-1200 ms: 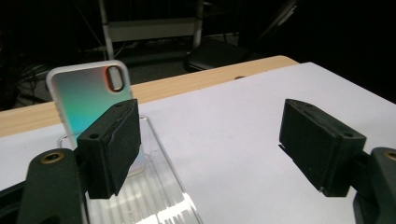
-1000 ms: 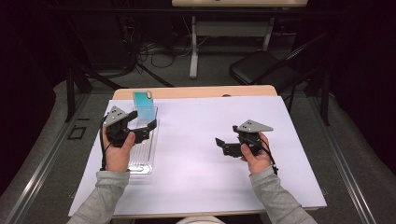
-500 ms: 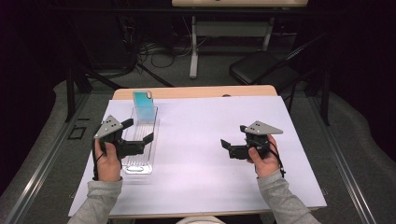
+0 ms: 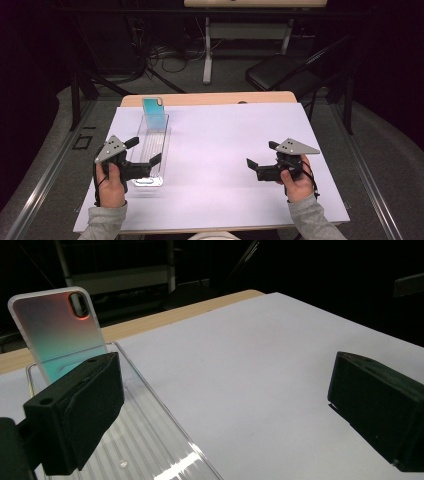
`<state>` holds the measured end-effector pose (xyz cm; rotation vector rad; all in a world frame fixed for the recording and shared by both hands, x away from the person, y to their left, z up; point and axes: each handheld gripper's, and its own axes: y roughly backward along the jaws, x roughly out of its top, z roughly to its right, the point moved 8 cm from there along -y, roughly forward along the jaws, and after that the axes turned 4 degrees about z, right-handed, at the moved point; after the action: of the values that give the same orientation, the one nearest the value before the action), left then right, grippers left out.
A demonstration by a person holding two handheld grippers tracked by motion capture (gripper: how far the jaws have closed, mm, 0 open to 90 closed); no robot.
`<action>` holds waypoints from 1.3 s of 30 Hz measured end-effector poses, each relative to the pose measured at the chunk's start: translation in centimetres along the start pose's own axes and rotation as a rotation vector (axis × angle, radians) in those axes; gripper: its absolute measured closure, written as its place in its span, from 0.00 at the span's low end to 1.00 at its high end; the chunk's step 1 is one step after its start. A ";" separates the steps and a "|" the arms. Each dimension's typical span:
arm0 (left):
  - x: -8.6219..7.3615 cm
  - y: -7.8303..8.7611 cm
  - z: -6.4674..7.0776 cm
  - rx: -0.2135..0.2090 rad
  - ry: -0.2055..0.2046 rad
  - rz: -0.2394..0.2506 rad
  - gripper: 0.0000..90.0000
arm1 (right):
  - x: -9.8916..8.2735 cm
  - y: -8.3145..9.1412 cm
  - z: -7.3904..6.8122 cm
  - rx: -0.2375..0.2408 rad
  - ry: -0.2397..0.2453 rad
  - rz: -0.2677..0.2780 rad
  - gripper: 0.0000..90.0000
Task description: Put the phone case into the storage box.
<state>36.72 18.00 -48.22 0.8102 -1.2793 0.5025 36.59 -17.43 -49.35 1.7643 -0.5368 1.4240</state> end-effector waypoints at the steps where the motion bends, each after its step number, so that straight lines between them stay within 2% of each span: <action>1: -0.1 0.1 0.0 0.009 -0.004 0.000 0.02 | -0.1 0.2 0.0 0.000 -0.003 -0.001 0.02; 5: -0.7 0.4 -0.2 0.015 -0.001 -0.002 0.01 | -0.7 0.8 0.1 0.004 -0.015 -0.003 0.00; 10: -1.4 1.0 -0.5 0.025 0.003 0.000 0.00 | -1.4 1.7 0.7 -0.025 -0.023 0.001 0.00; 17: -2.4 1.9 -0.9 0.040 0.000 0.035 0.00 | -3.2 2.7 1.6 -0.074 -0.023 -0.016 0.00; 20: -2.8 2.3 -1.2 0.055 -0.002 0.039 0.00 | -3.9 3.0 2.0 -0.096 -0.027 -0.018 0.00; 23: -3.1 2.6 -1.3 0.047 0.001 0.051 0.00 | -4.3 3.2 2.4 -0.116 -0.021 -0.009 0.00; 26: -3.4 2.8 -1.6 0.062 0.002 0.057 0.00 | -4.7 3.3 2.6 -0.126 -0.028 -0.004 0.00; 29: -3.6 2.9 -1.9 0.056 0.013 0.062 0.00 | -5.1 3.4 2.9 -0.131 -0.031 -0.009 0.00; 33: -4.2 2.8 -2.4 0.069 0.019 0.051 0.00 | -5.4 3.5 3.4 -0.143 -0.044 -0.005 0.00; 39: -4.9 2.8 -3.1 0.086 0.030 0.043 0.00 | -6.1 3.6 4.1 -0.153 -0.034 -0.007 0.00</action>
<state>35.47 22.60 -52.48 0.8452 -1.2559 0.6053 34.75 -23.69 -54.26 1.6692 -0.6394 1.3148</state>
